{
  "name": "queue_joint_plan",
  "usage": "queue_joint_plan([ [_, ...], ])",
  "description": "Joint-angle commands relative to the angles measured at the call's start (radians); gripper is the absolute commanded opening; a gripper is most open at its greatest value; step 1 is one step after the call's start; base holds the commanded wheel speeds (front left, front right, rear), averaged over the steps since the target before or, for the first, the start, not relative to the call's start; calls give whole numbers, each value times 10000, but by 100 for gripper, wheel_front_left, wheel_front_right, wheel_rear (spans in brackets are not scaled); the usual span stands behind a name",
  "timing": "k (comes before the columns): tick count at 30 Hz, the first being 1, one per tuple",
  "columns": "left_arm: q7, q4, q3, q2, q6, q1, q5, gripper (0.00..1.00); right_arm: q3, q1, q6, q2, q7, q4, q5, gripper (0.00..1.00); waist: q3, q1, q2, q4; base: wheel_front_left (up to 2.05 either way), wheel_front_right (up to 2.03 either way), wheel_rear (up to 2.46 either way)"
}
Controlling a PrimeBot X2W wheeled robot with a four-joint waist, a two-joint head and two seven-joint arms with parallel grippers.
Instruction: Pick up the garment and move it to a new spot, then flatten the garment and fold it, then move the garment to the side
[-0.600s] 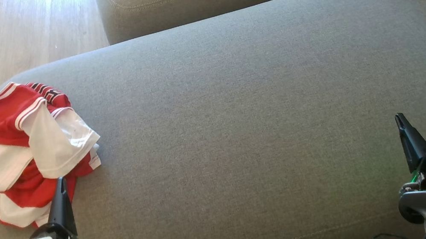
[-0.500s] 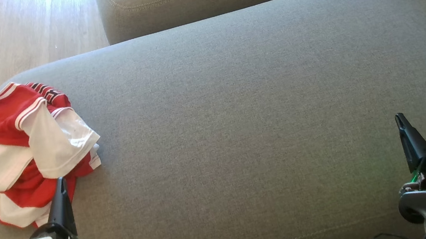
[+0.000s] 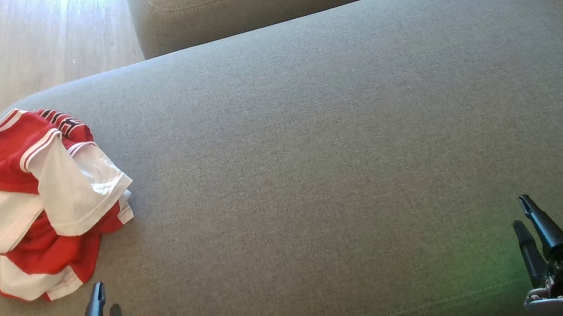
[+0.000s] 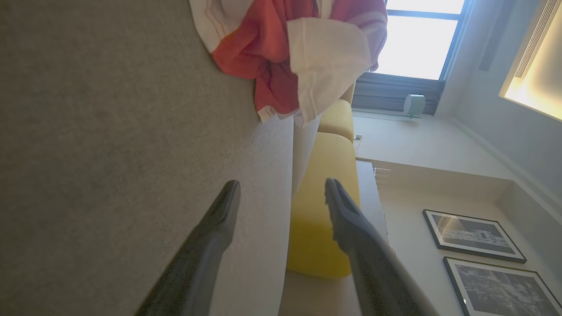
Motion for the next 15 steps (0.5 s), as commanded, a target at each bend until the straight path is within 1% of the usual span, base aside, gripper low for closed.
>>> queue_joint_plan([
  [1,-102,-409,-73,66,-30,-502,-9,100,112,-437,2,-37,-97,-388,20,100,3,0,-1,-2,0,0,0],
  [9,-337,-625,-245,79,-36,-446,58,100,489,-492,2,-46,-342,-504,39,100,12,0,-1,-15,0,0,0],
  [13,-424,-701,-287,83,-38,-432,211,100,641,-515,2,-49,-431,-499,-68,100,6,0,-1,-16,0,0,0],
  [15,-483,-772,-288,87,-39,-423,457,100,723,-532,2,-51,-490,-499,-208,100,-3,0,-1,-15,0,0,0],
])
